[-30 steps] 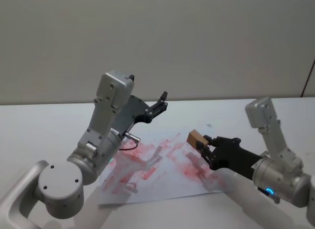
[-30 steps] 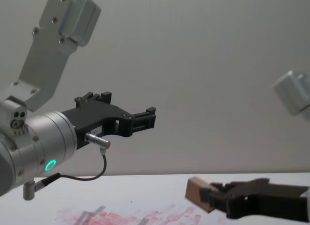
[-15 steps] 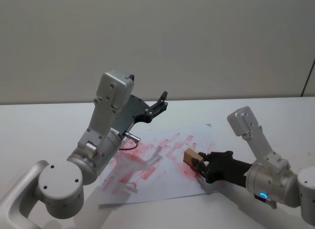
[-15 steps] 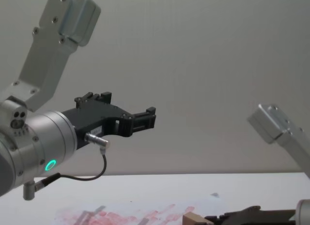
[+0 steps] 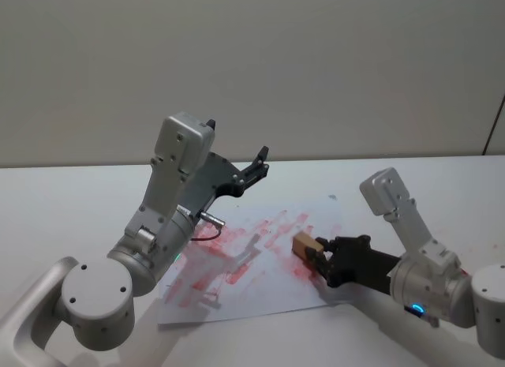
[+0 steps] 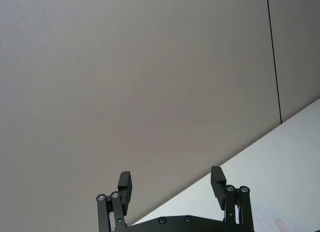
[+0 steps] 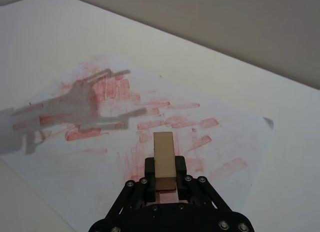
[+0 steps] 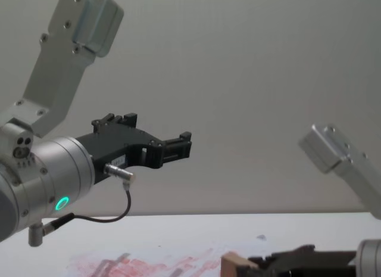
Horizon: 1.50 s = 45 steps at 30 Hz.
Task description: Use the one hand to pick up the stamp and affix it onto the A4 paper.
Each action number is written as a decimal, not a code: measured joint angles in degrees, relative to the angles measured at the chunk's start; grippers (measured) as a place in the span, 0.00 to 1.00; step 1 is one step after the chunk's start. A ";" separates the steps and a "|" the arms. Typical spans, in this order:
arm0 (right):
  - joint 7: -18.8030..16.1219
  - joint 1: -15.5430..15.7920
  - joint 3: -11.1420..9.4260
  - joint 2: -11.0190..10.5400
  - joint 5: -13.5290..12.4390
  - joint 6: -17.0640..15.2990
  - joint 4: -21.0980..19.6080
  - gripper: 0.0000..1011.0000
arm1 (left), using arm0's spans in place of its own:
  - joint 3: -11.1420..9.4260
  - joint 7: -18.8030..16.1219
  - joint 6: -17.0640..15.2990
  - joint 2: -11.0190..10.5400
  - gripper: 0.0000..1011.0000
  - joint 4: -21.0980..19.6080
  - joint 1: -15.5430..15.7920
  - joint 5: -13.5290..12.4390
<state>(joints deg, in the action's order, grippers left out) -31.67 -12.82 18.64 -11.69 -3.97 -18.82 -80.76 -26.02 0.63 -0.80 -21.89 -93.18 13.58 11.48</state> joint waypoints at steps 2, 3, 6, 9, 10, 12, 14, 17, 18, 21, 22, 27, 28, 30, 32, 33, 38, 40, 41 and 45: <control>0.23 -0.10 0.01 0.07 0.00 0.79 -0.08 0.21 | 0.00 0.00 0.00 0.00 0.99 0.00 0.00 0.00; 0.35 -0.13 0.01 0.08 -0.01 1.12 -0.14 0.21 | 0.00 0.00 0.00 0.00 0.99 0.00 0.00 0.00; 1.04 -0.27 -0.01 0.13 -0.29 2.66 -0.81 0.21 | 0.00 0.00 0.00 0.00 0.99 0.00 0.00 0.00; 1.92 -0.28 -0.16 0.11 -0.78 4.09 -1.76 0.21 | 0.00 0.00 0.00 0.00 0.99 0.00 0.00 0.00; 2.46 -0.21 -0.28 0.00 -1.05 4.73 -2.38 0.21 | 0.00 0.00 0.00 0.00 0.99 0.00 0.00 0.00; 3.14 0.00 -0.47 -0.18 -1.35 5.33 -3.19 0.21 | 0.00 0.00 0.00 0.00 0.99 0.00 0.00 0.00; 3.80 0.25 -0.67 -0.41 -1.73 5.94 -3.98 0.21 | 0.00 0.00 0.00 0.00 0.99 0.00 0.00 0.00; 5.74 1.07 -1.16 -1.02 -2.49 6.79 -5.84 0.21 | 0.00 0.00 0.00 0.00 0.99 0.00 0.00 0.00; 6.67 1.55 -1.41 -1.37 -2.90 7.05 -6.76 0.21 | 0.00 0.00 0.00 0.00 0.99 0.00 0.00 0.00; 8.58 2.87 -1.98 -2.29 -3.78 7.27 -8.94 0.21 | 0.00 0.00 0.00 0.00 0.99 0.00 0.00 0.00; 9.32 3.21 -2.12 -2.51 -4.11 7.28 -9.44 0.21 | 0.00 0.00 0.00 0.00 0.99 0.00 0.00 0.00; 13.39 6.32 -3.25 -4.53 -6.10 6.73 -13.53 0.21 | 0.00 0.00 0.00 0.00 0.99 0.00 0.00 0.00; 13.98 6.81 -3.43 -4.83 -6.42 6.57 -14.07 0.21 | 0.00 0.00 0.00 0.00 0.99 0.00 0.00 0.00; 15.21 7.81 -3.78 -5.43 -7.20 6.16 -15.16 0.21 | 0.00 0.00 0.00 0.00 0.99 0.00 0.00 0.00; 17.22 9.59 -4.40 -6.47 -8.25 5.53 -16.98 0.21 | 0.00 0.00 0.00 0.00 0.99 0.00 0.00 0.00; 18.53 10.70 -4.77 -7.14 -9.03 5.07 -18.09 0.21 | 0.00 0.00 0.00 0.00 0.99 0.00 0.00 0.00; 22.75 14.52 -6.15 -9.30 -11.86 3.28 -21.37 0.21 | 0.00 0.00 0.00 0.00 0.99 0.00 0.00 0.00; 24.36 16.37 -6.86 -10.32 -13.06 2.55 -22.82 0.21 | 0.00 0.00 0.00 0.00 0.99 0.00 0.00 0.00; 25.14 17.16 -7.17 -10.76 -13.65 2.15 -23.38 0.21 | 0.00 0.00 0.00 0.00 0.99 0.00 0.00 0.00; 27.61 19.87 -8.24 -12.22 -15.86 0.73 -25.13 0.21 | 0.00 0.00 0.00 0.00 0.99 0.00 0.00 0.00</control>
<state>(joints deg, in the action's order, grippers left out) -4.06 7.04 10.39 -23.91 -19.82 -18.09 -105.89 -26.02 0.63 -0.79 -21.89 -93.18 13.58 11.48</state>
